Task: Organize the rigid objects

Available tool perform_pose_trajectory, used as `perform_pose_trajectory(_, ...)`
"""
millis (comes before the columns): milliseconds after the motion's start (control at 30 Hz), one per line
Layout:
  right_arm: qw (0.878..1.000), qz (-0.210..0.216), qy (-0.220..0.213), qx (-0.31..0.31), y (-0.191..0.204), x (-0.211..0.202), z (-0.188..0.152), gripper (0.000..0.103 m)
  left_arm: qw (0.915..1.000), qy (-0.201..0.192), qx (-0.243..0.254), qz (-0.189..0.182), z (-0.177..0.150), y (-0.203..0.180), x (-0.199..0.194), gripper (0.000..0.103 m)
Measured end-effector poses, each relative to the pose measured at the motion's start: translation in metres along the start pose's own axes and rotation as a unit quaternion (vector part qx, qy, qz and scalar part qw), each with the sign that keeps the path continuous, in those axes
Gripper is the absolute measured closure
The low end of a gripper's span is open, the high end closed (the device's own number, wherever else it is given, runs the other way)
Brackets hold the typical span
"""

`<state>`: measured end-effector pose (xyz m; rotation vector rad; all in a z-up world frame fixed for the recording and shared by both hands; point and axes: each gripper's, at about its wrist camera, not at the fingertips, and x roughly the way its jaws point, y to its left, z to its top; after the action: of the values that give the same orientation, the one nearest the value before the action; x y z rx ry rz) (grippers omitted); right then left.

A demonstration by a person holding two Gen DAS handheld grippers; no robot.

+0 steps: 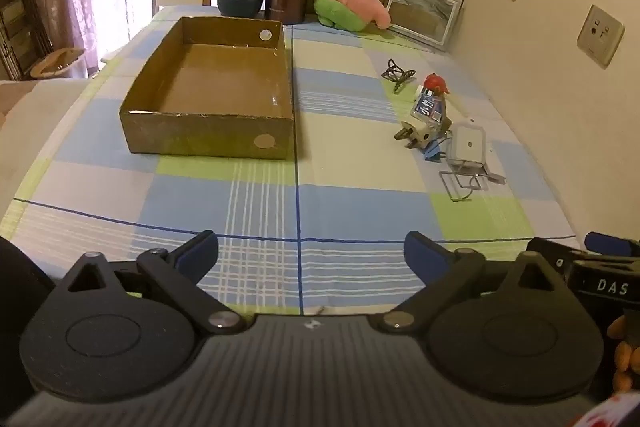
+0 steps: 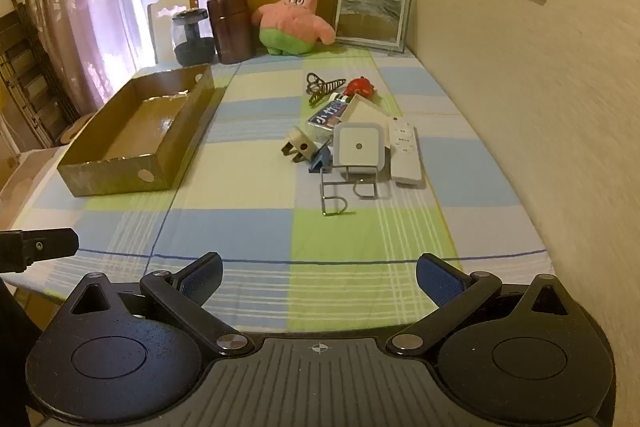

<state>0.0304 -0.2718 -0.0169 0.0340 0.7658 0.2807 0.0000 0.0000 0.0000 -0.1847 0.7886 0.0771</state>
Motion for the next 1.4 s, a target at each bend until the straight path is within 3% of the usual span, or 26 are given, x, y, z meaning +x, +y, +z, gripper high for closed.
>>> perform_pose_trajectory(267, 1.0, 0.002, 0.009, 0.004, -0.0024, 0.0025, 0.0004, 0.002, 0.9999, 0.015, -0.001, -0.004, -0.0003, -0.0026, 0.0056, 0.008)
perform_pose_trajectory(1400, 1.0, -0.004, 0.012, 0.002, -0.0015, 0.0066, -0.0003, 0.002, 1.0, 0.006, 0.001, -0.004, -0.001, -0.0034, 0.0009, 0.008)
